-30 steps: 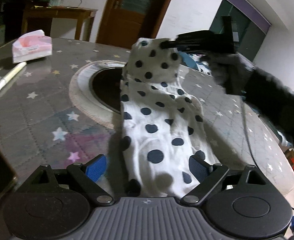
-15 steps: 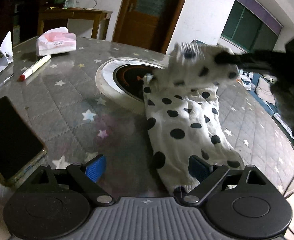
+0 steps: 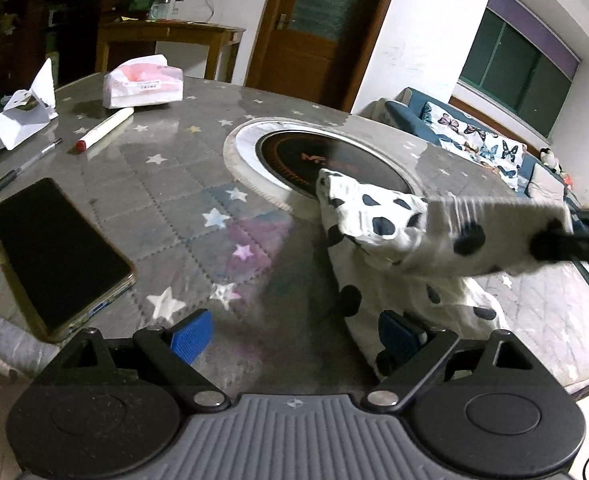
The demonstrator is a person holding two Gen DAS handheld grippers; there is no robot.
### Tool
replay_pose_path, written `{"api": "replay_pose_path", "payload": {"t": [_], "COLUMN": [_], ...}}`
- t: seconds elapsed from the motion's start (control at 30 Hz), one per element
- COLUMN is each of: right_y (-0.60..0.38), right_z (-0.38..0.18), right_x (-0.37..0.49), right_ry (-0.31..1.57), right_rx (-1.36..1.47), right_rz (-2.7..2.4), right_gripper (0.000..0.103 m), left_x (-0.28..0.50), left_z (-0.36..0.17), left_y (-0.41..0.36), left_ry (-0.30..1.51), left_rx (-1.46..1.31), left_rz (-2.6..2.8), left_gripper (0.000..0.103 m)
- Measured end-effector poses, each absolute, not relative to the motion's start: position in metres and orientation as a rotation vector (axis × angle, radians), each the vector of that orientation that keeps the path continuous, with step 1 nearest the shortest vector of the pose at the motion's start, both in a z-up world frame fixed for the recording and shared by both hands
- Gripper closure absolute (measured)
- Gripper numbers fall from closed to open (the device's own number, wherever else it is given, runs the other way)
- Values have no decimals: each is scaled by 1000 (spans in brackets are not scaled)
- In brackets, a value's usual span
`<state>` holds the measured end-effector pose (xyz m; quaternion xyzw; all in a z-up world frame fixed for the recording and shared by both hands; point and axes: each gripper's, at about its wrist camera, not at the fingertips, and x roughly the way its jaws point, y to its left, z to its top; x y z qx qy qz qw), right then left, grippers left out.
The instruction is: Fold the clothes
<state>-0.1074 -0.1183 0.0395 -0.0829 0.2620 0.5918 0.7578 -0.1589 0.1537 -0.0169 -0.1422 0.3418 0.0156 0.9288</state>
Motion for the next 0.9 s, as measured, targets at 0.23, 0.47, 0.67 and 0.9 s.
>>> {"api": "replay_pose_path", "payload": {"t": [0.23,0.47,0.67,0.9], "right_y": [-117,-127,-120,-109], "right_z": [22,27,25,7], "right_x": [-126,-138,-138,-143], "right_ry": [558,572,593,633], "right_rx": [-354,-388,-371,-451], "right_rz": [1296,1336,1319,1277], "right_gripper": [77,75,75,76], "left_x": [-166,-170,-168,-166], "left_z": [-16,-6,7,7], "left_y": [155,159,156,144], "left_ry": [692,661,612,615], "left_rx": [-285,-277,-271,-271], "left_rz": [44,49,32,-31], "left_gripper": [11,11,11,12]}}
